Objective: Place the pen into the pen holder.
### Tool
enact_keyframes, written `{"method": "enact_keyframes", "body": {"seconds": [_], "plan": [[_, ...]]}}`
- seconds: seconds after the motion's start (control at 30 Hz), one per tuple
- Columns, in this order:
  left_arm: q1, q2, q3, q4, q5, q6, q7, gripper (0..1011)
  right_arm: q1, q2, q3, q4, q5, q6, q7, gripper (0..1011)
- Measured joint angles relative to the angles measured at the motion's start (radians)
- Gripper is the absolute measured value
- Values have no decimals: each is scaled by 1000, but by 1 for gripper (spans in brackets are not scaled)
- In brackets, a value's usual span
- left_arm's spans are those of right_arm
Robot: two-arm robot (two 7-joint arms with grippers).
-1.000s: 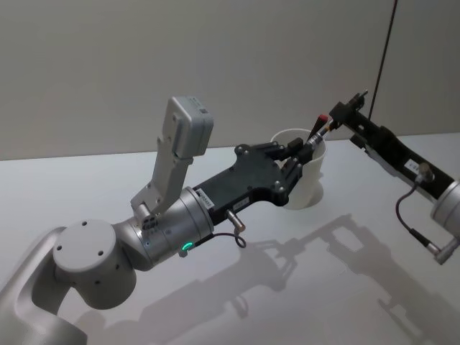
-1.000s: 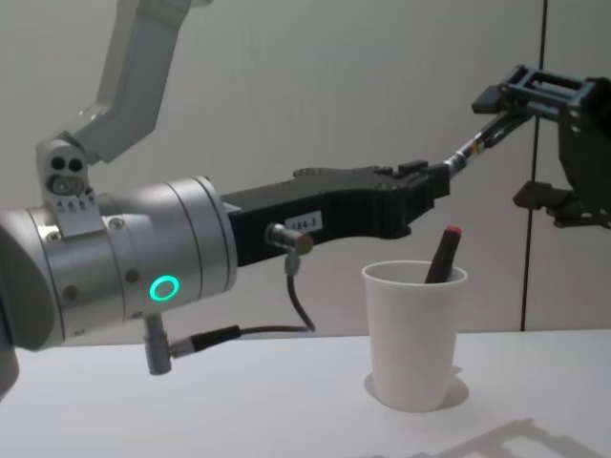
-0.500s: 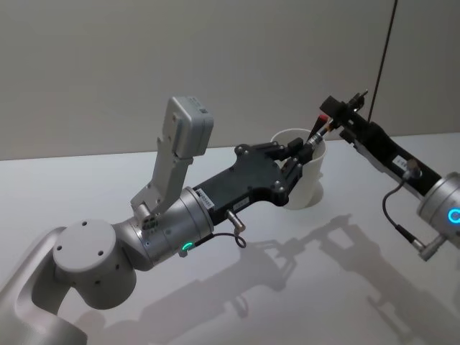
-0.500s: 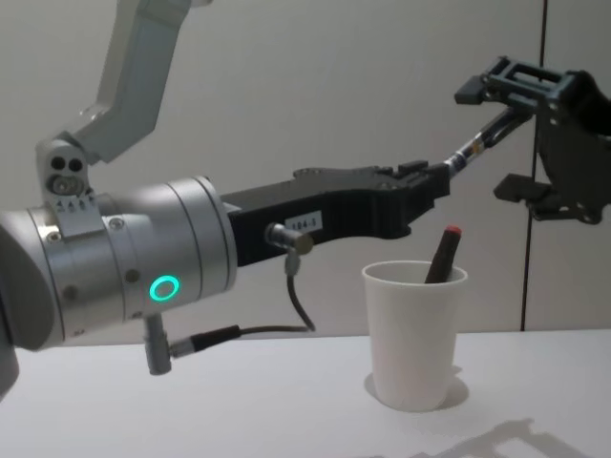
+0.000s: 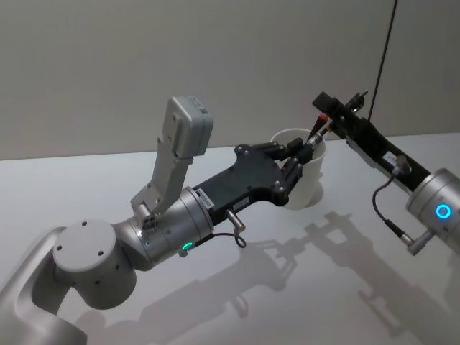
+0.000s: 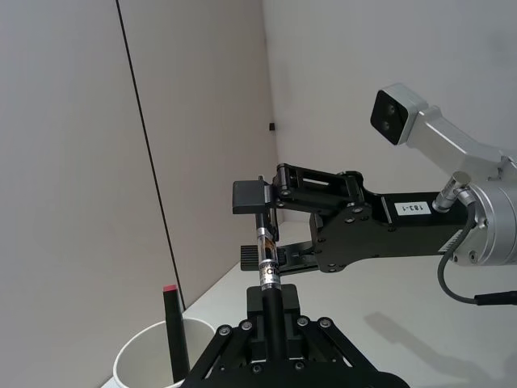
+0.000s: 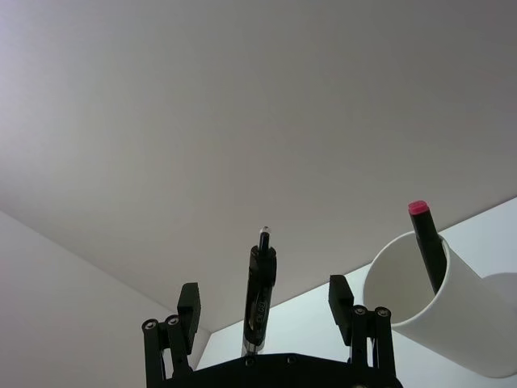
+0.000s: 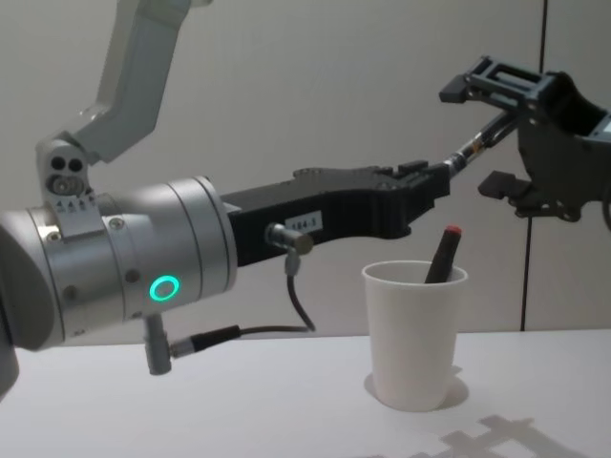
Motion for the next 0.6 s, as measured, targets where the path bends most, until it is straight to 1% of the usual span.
{"method": "enact_keyframes", "body": {"seconds": [0.37,0.6], "plan": [[0,0,0,0,0,0,0,130,15,-7,-14,16,-4,-6,8,1001],[0,0,0,0,0,0,0,130,14,3,-18,14,10,-9,13,1001]]}}
